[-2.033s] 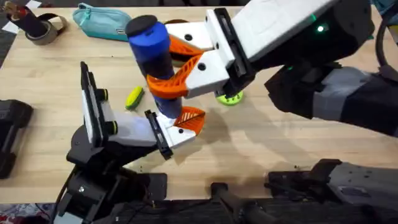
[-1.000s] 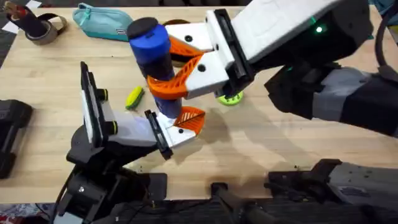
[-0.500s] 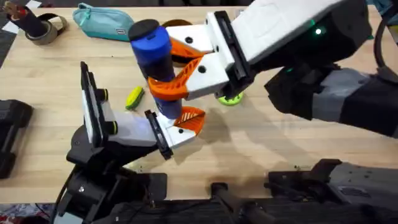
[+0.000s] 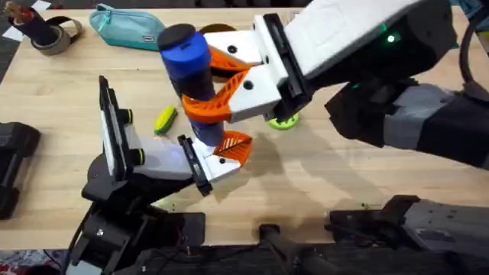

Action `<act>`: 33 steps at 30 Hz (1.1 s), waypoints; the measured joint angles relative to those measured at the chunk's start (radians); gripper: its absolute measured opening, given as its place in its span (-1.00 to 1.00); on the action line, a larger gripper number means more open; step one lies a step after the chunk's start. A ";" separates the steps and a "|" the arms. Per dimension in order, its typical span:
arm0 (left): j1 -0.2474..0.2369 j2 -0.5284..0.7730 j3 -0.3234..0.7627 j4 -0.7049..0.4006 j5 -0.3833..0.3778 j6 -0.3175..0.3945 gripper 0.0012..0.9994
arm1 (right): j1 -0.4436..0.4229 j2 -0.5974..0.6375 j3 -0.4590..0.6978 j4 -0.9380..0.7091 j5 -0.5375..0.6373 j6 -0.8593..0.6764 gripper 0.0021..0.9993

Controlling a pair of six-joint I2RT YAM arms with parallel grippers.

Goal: Pick up the gripper from the table and insert it into the empty holder that is missing its gripper. Then pick up a screw, insert it into the mounting hole, and use the screwdriver to tighten it. Finally, clean up the table by picking up the vegetable and placing it into the bucket.

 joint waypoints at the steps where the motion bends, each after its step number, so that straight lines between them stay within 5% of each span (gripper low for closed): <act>1: 0.000 0.000 0.000 0.000 0.000 0.000 -0.98 | 0.000 0.000 0.000 0.000 0.000 0.000 -0.94; 33: 0.000 0.000 0.000 0.000 0.000 0.000 -0.98 | -0.047 0.000 0.073 -0.068 -0.077 0.067 -0.94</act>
